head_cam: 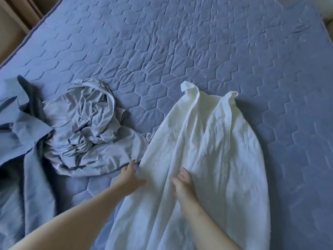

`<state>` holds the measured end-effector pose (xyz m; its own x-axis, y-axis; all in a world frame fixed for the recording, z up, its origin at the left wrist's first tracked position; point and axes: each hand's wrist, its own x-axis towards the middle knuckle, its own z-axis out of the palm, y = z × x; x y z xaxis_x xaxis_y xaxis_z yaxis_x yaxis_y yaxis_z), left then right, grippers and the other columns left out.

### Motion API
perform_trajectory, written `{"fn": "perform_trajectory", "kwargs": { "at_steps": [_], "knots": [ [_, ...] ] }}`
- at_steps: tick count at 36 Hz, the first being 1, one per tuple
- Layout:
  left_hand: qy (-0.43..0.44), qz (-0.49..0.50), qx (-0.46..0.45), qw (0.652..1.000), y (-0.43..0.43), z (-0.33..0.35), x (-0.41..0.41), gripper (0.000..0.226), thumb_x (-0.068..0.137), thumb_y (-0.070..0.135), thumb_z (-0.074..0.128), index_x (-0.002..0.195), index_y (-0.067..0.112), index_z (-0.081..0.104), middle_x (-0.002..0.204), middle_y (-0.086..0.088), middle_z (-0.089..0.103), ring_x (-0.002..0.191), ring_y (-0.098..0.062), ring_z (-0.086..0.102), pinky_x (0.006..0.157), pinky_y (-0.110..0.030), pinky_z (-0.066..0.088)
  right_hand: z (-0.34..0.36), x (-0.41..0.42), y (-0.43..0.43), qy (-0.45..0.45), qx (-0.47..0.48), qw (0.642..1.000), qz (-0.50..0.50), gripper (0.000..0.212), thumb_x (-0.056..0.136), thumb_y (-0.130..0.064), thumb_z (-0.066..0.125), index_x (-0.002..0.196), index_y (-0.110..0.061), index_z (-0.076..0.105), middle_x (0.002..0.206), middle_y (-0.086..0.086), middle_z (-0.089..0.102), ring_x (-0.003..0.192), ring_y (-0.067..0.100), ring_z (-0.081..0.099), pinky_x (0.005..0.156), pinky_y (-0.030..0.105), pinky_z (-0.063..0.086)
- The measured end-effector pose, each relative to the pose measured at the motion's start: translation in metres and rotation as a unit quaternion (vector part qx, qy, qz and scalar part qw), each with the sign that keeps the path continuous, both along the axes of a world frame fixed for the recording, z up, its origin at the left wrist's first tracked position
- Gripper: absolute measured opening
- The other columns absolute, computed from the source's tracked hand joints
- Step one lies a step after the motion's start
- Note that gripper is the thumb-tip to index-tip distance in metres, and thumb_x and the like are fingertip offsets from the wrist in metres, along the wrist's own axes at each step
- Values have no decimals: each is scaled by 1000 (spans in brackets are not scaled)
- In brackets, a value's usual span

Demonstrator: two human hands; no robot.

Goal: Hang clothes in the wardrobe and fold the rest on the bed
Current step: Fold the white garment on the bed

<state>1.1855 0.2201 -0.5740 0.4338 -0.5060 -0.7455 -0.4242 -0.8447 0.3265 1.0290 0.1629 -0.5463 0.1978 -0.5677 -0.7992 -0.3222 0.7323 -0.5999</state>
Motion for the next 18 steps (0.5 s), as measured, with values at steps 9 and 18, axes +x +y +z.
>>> {"fn": "perform_trajectory", "kwargs": {
  "at_steps": [9,18],
  "knots": [
    [109,-20,93,989,59,-20,0,42,87,31,60,123,10,54,95,0,59,83,-12,56,63,-19,43,-30,16,48,364,-161,900,180,63,80,-37,64,135,-26,38,138,1,41,128,26,37,100,40,33],
    [216,111,-55,968,40,41,80,17,87,18,66,102,14,58,100,-9,66,89,-25,66,78,-37,56,-31,-5,49,353,-157,915,118,24,82,-17,53,61,-13,42,94,18,60,90,36,55,69,31,39]
  ]
}}
